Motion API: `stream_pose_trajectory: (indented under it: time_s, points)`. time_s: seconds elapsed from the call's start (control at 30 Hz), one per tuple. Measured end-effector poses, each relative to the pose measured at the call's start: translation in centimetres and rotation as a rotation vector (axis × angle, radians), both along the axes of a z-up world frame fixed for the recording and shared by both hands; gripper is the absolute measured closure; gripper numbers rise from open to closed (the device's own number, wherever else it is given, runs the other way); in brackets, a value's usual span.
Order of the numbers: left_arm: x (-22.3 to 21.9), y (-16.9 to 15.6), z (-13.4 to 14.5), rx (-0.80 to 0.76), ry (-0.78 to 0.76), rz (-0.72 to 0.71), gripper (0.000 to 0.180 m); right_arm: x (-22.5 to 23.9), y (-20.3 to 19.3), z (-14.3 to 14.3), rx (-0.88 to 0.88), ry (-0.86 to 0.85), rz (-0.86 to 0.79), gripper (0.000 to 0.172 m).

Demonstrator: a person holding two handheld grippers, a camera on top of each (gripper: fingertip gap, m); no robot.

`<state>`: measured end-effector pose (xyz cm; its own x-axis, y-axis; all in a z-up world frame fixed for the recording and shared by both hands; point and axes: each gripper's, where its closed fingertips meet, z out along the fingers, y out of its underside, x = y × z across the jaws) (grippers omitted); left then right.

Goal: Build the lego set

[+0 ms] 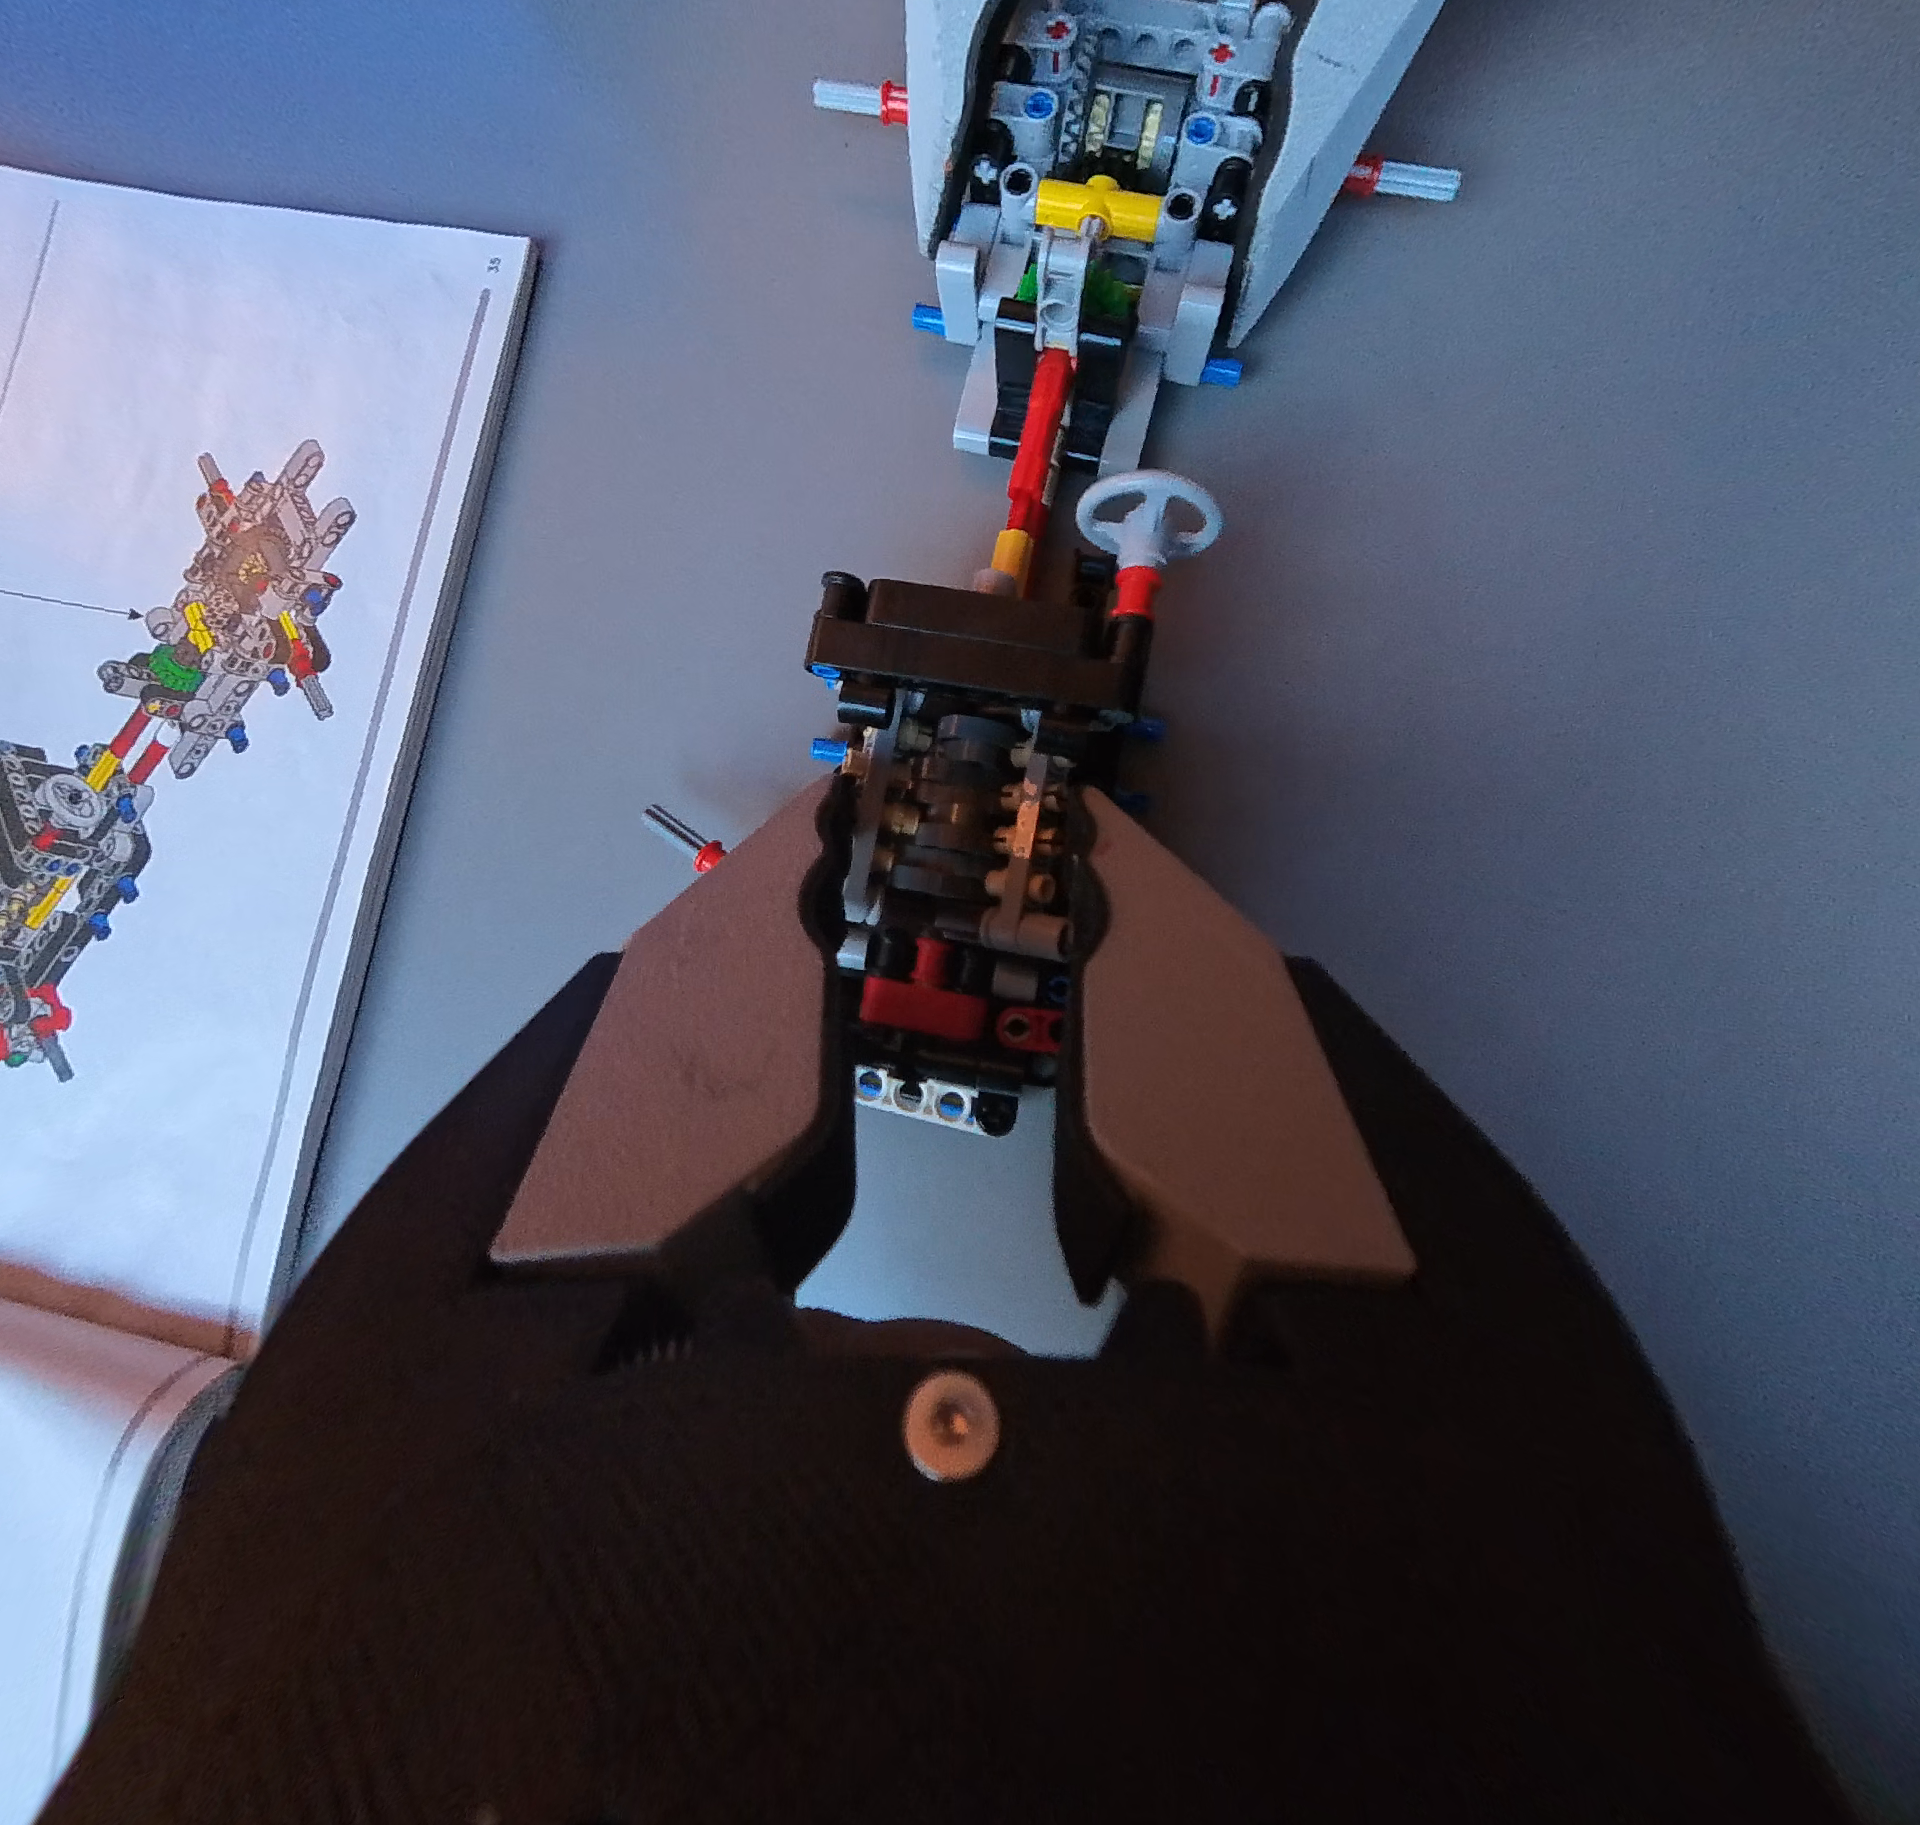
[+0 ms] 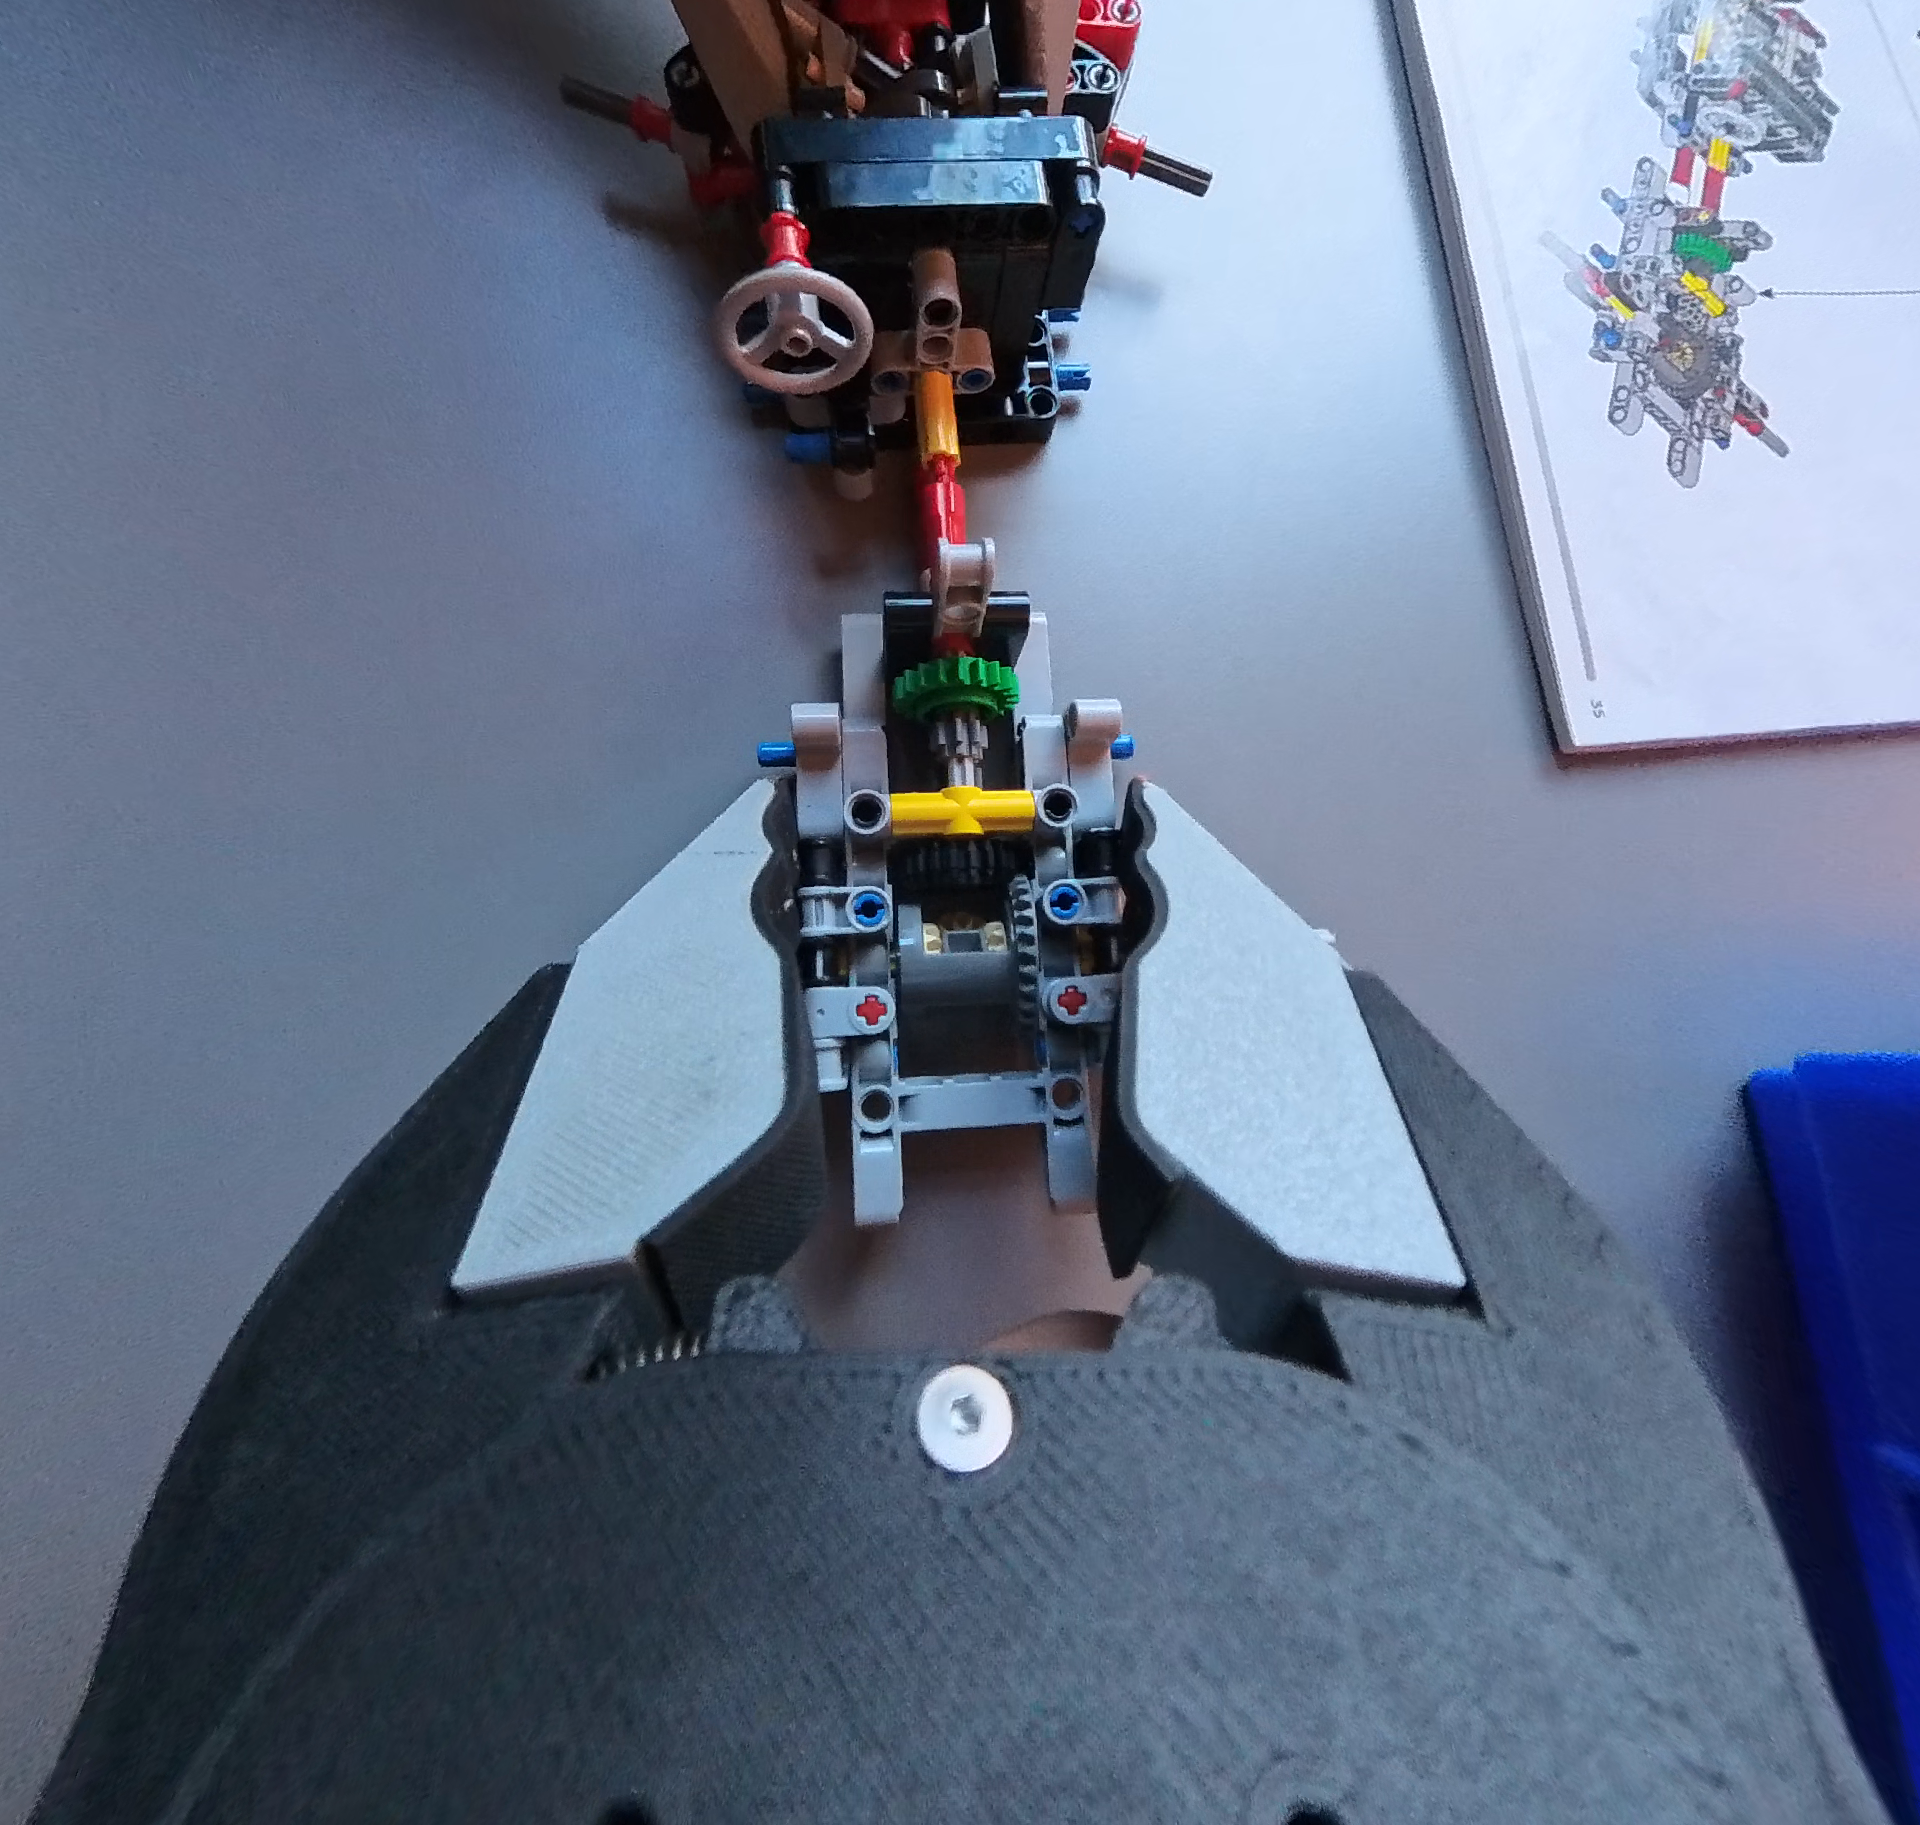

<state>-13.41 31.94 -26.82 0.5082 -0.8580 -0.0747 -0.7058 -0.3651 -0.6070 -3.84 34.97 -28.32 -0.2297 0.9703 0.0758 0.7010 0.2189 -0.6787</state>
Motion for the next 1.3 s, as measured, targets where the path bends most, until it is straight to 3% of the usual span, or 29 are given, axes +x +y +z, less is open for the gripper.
stream_pose_trajectory:
  time_s: [0.57, 1.3]
  points:
    - [-0.6, -1.4, 0.3, 0.115, -0.166, -0.029, 0.143, -0.9, -1.6, 0.3, -0.004, 0.109, 0.046, 0.112]
    - [-0.4, -1.3, 0.3, 0.153, -0.166, -0.022, 0.143, -1.0, -1.7, 0.3, -0.022, 0.13, 0.057, 0.112]
